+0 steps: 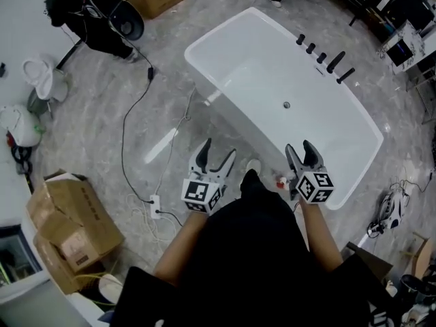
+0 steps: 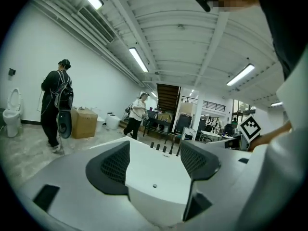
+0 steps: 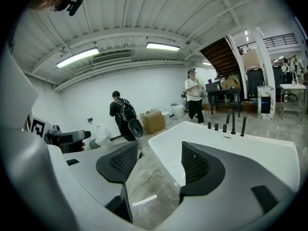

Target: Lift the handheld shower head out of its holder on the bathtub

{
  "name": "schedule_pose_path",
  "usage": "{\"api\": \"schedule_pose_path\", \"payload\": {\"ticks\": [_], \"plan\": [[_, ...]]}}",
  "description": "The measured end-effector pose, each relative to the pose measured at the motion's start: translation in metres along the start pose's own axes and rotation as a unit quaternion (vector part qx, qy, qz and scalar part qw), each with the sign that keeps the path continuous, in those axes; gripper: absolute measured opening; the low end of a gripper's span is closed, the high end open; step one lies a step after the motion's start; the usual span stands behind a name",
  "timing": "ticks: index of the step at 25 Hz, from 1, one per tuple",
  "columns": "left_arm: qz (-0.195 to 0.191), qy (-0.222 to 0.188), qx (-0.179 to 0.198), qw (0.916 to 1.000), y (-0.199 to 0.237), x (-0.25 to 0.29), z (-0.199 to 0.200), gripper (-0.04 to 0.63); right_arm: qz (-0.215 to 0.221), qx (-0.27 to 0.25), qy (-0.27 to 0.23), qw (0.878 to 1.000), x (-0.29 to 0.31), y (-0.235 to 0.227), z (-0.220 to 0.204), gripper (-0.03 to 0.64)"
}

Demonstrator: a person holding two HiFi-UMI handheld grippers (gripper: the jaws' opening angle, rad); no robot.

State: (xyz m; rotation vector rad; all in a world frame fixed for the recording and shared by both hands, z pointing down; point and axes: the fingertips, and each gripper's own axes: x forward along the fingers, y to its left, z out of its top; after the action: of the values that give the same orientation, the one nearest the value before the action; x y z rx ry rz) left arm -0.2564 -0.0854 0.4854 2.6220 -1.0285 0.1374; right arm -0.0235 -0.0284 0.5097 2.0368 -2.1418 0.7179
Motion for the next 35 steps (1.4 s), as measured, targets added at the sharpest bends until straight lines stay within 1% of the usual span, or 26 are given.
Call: {"api": "schedule_pose_path", "payload": {"ticks": [4, 9, 12, 19, 25, 30, 35], "plan": [[-0.007, 0.006, 0.01, 0.9999, 0.0, 0.056, 0.015, 0.305, -0.014, 0.012, 0.007, 1.0, 0.027, -0.045, 0.015, 0.253], [-0.013, 0.016, 0.018, 0.9996, 0.001, 0.106, 0.025, 0.306, -0.012, 0.005, 0.002, 1.0, 0.058, -0.075, 0.044, 0.253], [-0.019, 0.019, 0.022, 0.9994, -0.005, 0.134, 0.031, 0.307, -0.017, 0.011, 0.0, 1.0, 0.069, -0.096, 0.055, 0.254], [-0.029, 0.019, 0.033, 0.9989, -0.009, 0.177, 0.047, 0.307, -0.029, 0.016, -0.01, 0.999, 0.082, -0.131, 0.069, 0.253], [-0.037, 0.02, 0.04, 0.9983, -0.02, 0.204, 0.049, 0.307, -0.046, 0.02, -0.015, 0.999, 0.08, -0.166, 0.075, 0.253], [-0.053, 0.025, 0.042, 0.9974, -0.033, 0.249, 0.047, 0.307, -0.067, 0.03, -0.019, 0.997, 0.091, -0.214, 0.083, 0.253], [-0.074, 0.028, 0.054, 0.9954, -0.05, 0.271, 0.049, 0.307, -0.091, 0.029, -0.026, 0.995, 0.087, -0.251, 0.089, 0.253]]}}
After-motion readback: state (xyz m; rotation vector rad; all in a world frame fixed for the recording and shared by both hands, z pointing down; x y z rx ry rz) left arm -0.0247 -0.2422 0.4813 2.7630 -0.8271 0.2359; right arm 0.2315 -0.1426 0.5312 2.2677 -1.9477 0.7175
